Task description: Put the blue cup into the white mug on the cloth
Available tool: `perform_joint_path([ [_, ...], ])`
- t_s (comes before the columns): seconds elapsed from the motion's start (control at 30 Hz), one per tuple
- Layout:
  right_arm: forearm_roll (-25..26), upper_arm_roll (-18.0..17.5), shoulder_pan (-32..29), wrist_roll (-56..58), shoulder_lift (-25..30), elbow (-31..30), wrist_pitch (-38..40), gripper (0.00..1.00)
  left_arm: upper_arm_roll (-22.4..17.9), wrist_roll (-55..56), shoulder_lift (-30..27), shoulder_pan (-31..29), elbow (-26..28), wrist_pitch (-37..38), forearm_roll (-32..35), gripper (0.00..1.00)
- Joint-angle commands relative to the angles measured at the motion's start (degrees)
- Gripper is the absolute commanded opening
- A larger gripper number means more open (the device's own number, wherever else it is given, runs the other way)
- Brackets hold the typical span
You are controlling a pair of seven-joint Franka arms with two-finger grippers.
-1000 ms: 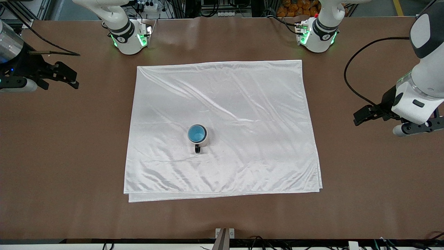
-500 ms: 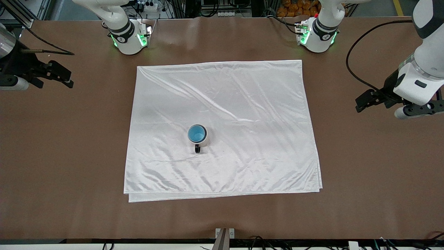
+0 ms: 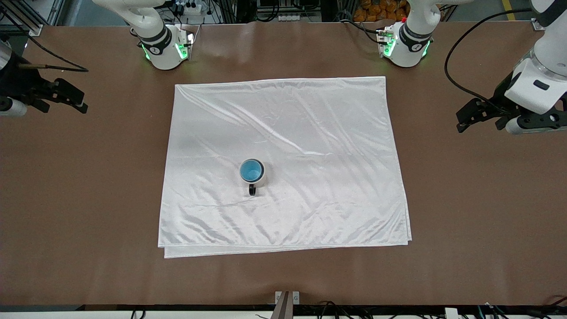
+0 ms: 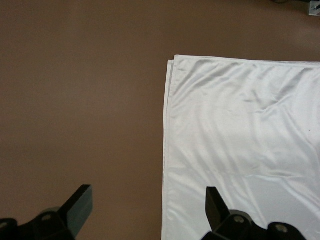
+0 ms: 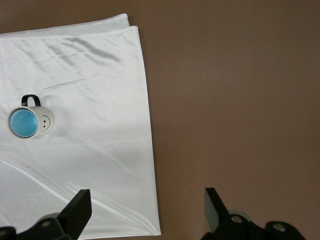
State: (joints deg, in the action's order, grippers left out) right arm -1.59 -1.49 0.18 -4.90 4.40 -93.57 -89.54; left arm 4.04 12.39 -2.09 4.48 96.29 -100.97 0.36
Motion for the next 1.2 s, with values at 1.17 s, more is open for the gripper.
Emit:
perform_joint_path([
  [1.17, 0.5, 0.8, 0.4, -0.6, -1.1, 0.9, -0.6, 1.00, -0.6, -3.8, 0.0, -1.5, -2.0, 0.4, -0.6, 1.00],
])
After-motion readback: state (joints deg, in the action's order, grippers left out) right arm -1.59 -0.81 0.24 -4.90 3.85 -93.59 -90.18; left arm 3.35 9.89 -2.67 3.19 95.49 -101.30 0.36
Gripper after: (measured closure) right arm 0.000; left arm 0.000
